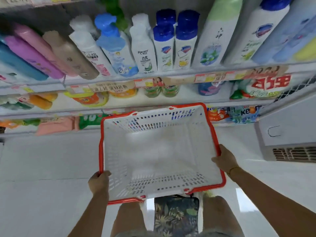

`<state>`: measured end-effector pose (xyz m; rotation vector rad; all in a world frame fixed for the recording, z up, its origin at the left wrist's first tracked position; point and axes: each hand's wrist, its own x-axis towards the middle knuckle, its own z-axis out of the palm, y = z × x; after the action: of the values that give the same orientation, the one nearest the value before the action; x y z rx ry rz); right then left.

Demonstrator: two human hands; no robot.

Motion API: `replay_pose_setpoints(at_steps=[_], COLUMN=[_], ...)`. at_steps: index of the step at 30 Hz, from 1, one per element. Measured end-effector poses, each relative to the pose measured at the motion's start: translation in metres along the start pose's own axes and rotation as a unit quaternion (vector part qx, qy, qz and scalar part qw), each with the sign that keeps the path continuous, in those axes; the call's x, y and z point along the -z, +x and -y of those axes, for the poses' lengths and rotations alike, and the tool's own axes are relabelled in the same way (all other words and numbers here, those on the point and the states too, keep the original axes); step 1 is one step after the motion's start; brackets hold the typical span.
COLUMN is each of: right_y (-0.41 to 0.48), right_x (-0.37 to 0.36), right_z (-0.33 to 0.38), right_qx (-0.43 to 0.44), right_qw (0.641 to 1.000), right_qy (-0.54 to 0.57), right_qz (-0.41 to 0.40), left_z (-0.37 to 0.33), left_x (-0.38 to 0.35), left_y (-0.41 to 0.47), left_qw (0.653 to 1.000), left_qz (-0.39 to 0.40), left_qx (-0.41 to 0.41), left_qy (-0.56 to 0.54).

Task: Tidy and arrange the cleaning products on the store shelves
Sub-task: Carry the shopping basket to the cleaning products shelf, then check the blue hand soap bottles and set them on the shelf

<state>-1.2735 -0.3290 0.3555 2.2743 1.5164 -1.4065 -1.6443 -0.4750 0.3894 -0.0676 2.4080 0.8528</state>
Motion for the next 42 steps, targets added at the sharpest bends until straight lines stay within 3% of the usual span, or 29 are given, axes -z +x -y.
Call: replay_pose_setpoints(at_steps=[8,15,22,32,42], right_y=[0.062,0.162,0.246,0.276,0.292], right_x=[-0.064,-0.115,-0.155,-0.200,-0.200], right_z=[-0.068,-0.144,-0.183,-0.201,-0.210], right_qx=[-0.103,-0.140,-0.123,-0.062,0.003], right_qw=[0.994,0.989,0.991,0.966,0.966], right_qy=[-0.029,-0.044,-0.021,0.043,0.012], right_qz=[-0.029,-0.027,-0.057,-0.246,-0.257], left_z=[0.076,0.162,0.200,0.230,0.226], left_x=[-0.098,-0.207,-0.301,-0.357,-0.366], left_y=[0.060,0.126,0.164,0.203,0.202], left_qw=[0.995,0.981,0.987,0.995,0.995], left_qz=[0.070,0.142,0.143,0.081,0.097], left_qx=[0.042,0.063,0.057,0.011,-0.017], left_qy=[0.060,0.118,0.053,0.051,0.018])
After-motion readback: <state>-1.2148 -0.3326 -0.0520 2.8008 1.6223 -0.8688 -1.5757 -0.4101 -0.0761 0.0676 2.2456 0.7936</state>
